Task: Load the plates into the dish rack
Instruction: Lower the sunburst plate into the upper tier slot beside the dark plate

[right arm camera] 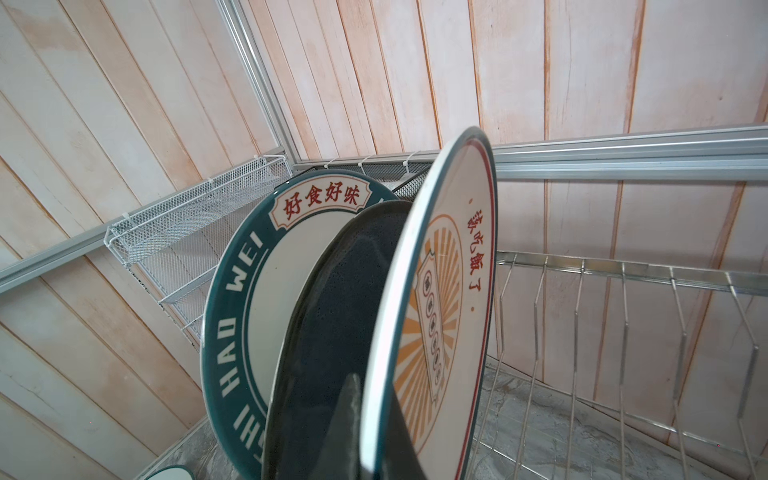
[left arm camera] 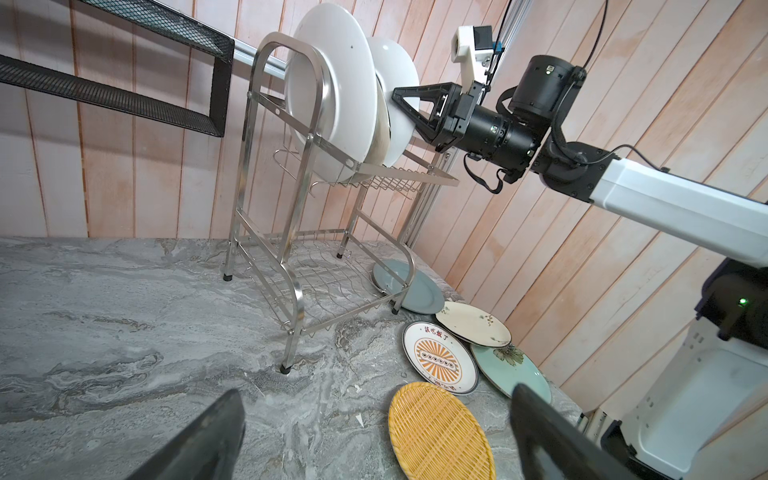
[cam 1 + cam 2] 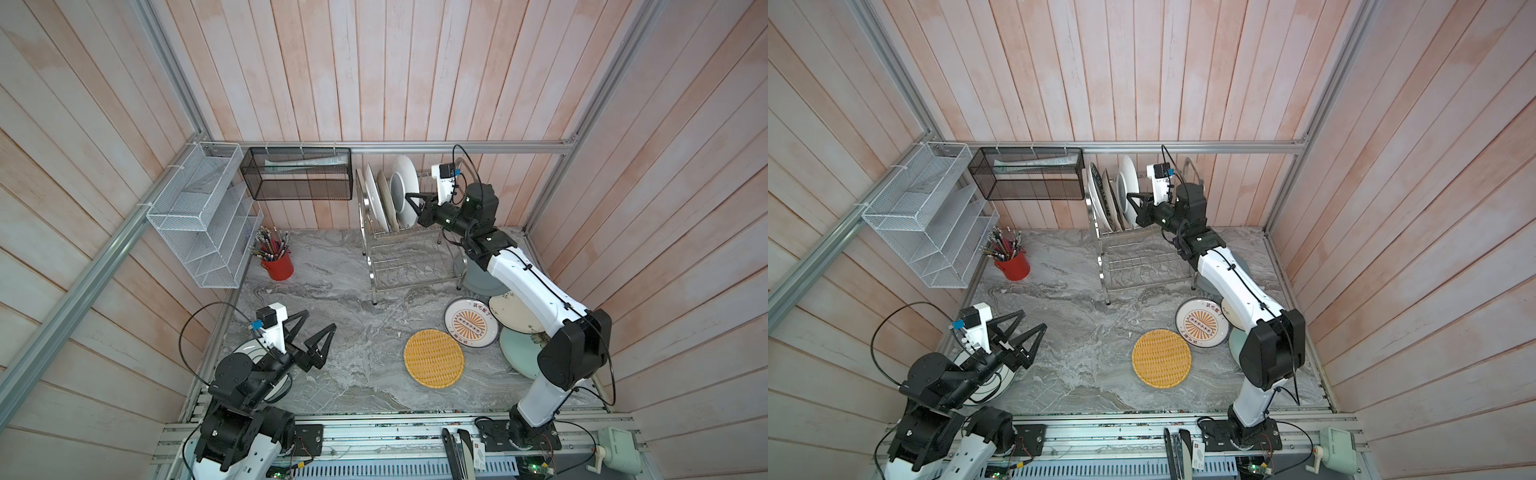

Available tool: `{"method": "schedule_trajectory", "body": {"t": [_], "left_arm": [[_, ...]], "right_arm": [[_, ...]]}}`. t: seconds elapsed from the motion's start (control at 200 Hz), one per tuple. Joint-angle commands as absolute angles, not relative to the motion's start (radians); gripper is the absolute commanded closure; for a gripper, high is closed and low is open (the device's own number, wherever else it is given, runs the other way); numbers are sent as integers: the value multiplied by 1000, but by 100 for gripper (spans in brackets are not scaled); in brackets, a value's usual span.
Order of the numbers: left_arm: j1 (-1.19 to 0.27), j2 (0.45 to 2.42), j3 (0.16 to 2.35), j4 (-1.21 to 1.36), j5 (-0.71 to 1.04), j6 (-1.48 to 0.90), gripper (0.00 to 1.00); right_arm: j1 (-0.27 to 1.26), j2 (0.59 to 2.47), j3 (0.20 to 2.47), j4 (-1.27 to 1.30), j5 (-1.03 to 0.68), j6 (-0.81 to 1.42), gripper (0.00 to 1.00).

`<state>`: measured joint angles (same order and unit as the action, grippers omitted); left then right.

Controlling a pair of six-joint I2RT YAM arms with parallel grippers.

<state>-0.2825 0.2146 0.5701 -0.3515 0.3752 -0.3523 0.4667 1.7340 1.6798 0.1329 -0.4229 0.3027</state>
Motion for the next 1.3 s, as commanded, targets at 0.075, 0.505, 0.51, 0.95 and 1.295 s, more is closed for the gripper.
{"method": "schedule_trajectory", "body": {"t": [0.075,0.505,0.51,0.95,1.295], "left_arm": [[-286,201,554,-340,390,-334,0],[-311,175,557,-348,370,-331,0],[-311,175,557,-348,370,-329,0],[-343,154,558,-358,339,-330,0],[-349,158,559,-357,334,-329,0]], "right_arm": [[508,1759,1693,77,-335,286,100],[544,1802,1794,-6,-268,285,100],[544,1802,1796,-7,-268,285,100],[566,1834,1845,-68,-223,262,100],[569,1803,1755,-65,-166,208,100]]}}
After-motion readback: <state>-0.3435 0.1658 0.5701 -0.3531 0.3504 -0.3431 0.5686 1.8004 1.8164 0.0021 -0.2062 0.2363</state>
